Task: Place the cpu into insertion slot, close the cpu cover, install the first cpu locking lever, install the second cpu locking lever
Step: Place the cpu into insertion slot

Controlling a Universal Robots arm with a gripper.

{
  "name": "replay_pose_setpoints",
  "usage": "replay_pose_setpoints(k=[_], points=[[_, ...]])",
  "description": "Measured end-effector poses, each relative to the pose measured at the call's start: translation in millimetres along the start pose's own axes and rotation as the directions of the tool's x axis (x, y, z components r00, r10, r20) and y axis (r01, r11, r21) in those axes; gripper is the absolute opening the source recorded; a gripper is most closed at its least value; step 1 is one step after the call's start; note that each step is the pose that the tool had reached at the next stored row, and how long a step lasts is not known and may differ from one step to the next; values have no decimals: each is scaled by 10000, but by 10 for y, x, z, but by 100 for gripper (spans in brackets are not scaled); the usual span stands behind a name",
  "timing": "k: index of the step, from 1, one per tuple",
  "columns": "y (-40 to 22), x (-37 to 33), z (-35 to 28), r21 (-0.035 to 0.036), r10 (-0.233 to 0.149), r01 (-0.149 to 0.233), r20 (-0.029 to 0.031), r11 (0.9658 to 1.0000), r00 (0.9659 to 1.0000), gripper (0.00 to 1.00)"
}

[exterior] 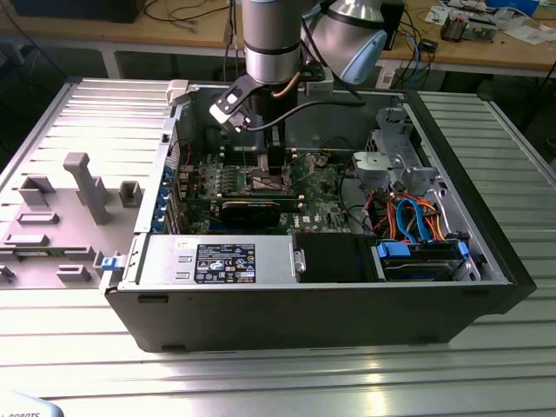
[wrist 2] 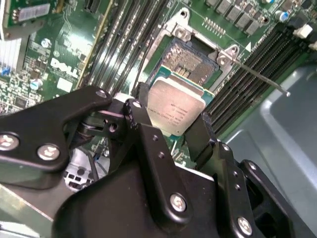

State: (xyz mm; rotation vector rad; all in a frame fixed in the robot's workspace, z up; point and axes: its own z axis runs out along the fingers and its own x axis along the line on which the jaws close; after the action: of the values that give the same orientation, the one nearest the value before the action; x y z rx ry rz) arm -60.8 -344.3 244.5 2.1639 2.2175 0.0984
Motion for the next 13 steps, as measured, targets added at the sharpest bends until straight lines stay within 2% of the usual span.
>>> replay_pose_setpoints(k=[4, 5, 7, 13], points=[[-17, 5, 82, -18, 0, 0, -8, 10000, 10000, 54], [-21, 12, 105, -47, 1, -1, -6, 10000, 10000, 54], [-25, 27, 120, -90, 0, 0, -7, 10000, 10000, 54], [-78, 39, 198, -112, 0, 0, -9, 9999, 10000, 54]])
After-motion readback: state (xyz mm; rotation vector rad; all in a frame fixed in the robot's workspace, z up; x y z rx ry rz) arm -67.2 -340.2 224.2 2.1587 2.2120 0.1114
